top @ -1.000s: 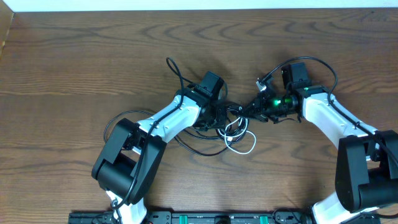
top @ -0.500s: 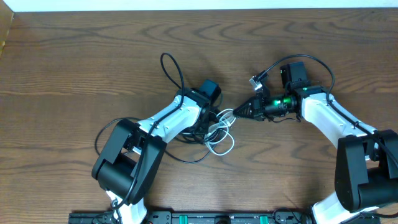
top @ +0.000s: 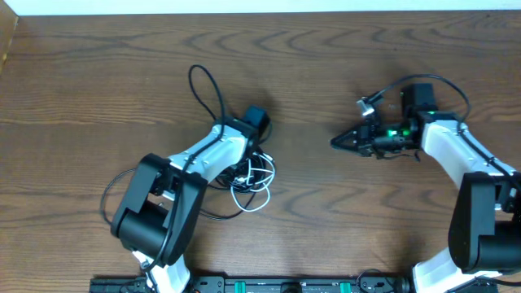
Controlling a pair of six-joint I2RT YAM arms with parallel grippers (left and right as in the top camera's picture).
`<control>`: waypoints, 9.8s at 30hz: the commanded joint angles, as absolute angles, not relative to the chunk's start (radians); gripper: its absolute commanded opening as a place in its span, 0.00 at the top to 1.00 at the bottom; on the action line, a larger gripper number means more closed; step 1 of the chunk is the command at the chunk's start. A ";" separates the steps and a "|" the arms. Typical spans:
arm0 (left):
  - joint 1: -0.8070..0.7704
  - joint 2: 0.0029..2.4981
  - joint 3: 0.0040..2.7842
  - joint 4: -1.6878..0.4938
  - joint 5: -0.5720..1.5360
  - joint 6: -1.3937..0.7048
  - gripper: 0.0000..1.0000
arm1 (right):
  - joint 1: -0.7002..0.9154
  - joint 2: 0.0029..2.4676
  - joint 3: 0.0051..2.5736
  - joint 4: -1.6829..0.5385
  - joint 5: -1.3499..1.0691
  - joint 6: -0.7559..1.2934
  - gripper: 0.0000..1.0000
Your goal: Untangle cables
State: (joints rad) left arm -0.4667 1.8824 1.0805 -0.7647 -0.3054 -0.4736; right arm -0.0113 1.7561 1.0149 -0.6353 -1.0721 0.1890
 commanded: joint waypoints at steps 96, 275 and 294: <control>-0.430 1.914 1.018 -0.672 0.082 -0.236 0.80 | 0.593 1.850 1.019 -0.572 0.133 0.516 0.50; -0.320 1.914 1.018 -0.743 -0.210 -0.480 0.80 | 0.758 2.014 1.018 0.064 -0.417 0.639 0.99; -0.320 1.914 1.018 -0.743 -0.210 -0.480 0.80 | 0.538 2.014 1.018 0.112 -1.183 0.401 0.99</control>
State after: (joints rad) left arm -0.3225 1.8572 1.0599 -0.7364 -0.2573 -0.4721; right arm 0.5526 1.9984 1.0252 0.0978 -0.9668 0.4946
